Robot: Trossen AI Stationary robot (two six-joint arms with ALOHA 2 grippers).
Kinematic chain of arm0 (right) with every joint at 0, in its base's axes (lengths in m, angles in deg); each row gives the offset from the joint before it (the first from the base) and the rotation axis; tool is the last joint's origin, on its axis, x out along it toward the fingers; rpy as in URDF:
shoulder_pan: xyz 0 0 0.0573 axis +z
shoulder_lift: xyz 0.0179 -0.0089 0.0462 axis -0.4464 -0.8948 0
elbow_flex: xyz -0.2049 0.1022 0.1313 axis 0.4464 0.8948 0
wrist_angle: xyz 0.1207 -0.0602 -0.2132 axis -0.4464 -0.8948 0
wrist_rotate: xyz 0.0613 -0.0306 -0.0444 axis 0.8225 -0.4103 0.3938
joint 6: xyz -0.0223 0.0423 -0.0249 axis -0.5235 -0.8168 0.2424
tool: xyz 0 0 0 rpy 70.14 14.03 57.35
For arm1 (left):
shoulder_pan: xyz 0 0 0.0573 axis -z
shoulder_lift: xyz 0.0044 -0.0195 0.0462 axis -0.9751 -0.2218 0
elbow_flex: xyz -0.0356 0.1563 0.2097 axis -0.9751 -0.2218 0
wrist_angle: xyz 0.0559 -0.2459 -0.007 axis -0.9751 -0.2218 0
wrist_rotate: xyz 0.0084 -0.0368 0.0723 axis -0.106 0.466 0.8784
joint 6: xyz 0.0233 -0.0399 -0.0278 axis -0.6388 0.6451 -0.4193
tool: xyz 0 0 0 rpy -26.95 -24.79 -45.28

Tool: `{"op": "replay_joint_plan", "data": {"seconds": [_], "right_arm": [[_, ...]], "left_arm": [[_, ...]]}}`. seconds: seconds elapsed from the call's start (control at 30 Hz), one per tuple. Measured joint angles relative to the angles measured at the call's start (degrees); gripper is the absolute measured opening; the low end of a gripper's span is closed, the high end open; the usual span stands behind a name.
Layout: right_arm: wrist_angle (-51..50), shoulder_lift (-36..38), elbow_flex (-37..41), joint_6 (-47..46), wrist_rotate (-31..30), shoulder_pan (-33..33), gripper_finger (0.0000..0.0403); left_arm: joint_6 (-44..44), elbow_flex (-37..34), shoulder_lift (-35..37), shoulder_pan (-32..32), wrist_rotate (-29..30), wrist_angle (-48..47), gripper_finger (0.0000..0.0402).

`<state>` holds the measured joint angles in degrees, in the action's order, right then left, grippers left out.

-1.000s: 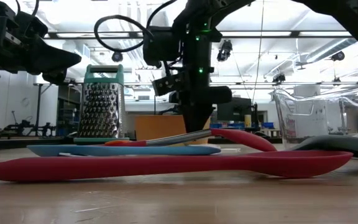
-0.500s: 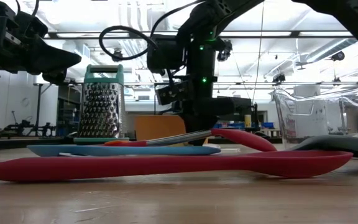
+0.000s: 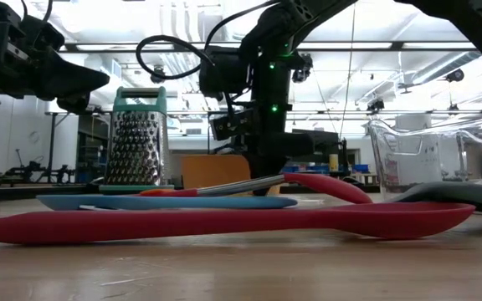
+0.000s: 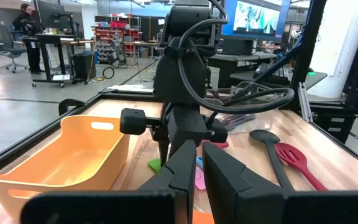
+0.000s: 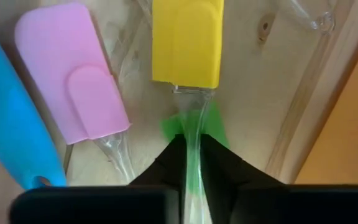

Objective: Pick & Place Kitchen Items
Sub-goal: Put the yellow spatula into the yellow bin

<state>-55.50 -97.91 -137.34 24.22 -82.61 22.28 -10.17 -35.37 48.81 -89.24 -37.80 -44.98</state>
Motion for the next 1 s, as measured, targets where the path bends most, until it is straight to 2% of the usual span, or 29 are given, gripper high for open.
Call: {"op": "replay_joint_plan", "data": {"seconds": [0.43, 1.0], "right_arm": [[-2.09, 2.63, 0.3, -2.84, 0.78, 0.1, 0.0008], [-3.62, 3.65, 0.33, -5.37, 0.37, 0.72, 0.0007]], "left_arm": [[0.01, 0.0, 0.0, 0.0, 0.01, -0.01, 0.0035], [0.0, 0.0, 0.0, -0.02, 0.02, 0.0, 0.0035]]}}
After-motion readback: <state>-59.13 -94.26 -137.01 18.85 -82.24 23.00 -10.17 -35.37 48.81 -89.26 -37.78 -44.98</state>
